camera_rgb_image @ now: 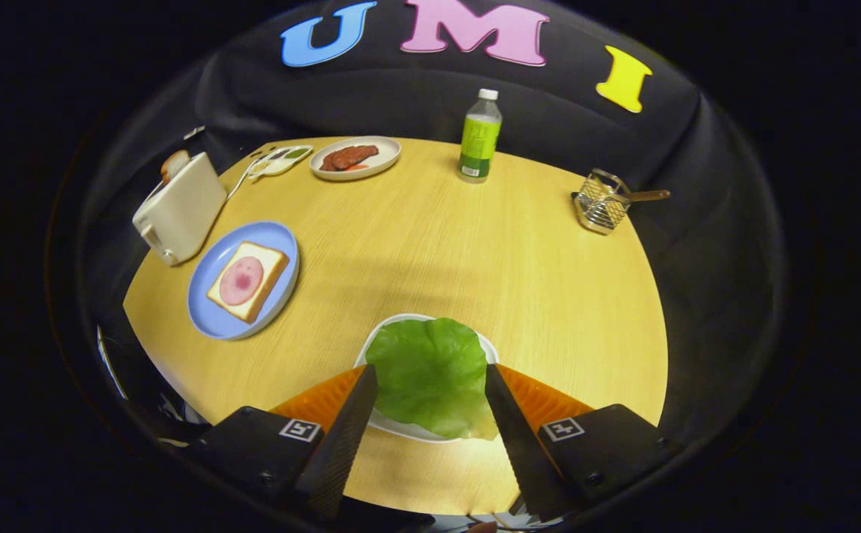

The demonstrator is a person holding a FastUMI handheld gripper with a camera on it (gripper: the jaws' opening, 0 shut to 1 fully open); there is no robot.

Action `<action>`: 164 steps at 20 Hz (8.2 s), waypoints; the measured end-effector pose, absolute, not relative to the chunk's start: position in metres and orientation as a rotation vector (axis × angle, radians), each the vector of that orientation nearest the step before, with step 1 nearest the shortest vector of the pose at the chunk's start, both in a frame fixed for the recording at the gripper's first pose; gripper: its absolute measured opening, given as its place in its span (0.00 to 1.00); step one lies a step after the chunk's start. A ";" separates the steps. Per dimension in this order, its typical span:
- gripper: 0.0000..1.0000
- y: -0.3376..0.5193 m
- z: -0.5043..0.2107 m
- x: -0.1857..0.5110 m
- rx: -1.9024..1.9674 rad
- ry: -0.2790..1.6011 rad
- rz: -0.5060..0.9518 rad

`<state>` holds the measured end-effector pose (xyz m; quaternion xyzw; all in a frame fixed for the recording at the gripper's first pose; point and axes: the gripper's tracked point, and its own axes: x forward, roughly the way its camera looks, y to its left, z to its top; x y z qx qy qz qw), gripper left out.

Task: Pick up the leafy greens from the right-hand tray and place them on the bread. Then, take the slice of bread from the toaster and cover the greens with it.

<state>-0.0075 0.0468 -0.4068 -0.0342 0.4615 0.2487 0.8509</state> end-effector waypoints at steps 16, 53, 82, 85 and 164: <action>0.68 0.055 -0.473 -0.011 -0.245 1.196 0.776; 0.08 0.292 -0.277 0.003 -0.079 0.973 0.950; 0.54 0.361 -0.149 0.039 0.070 0.731 0.976; 0.54 0.405 -0.120 0.047 0.065 0.675 1.011; 0.15 0.340 -0.293 0.020 0.591 0.973 0.459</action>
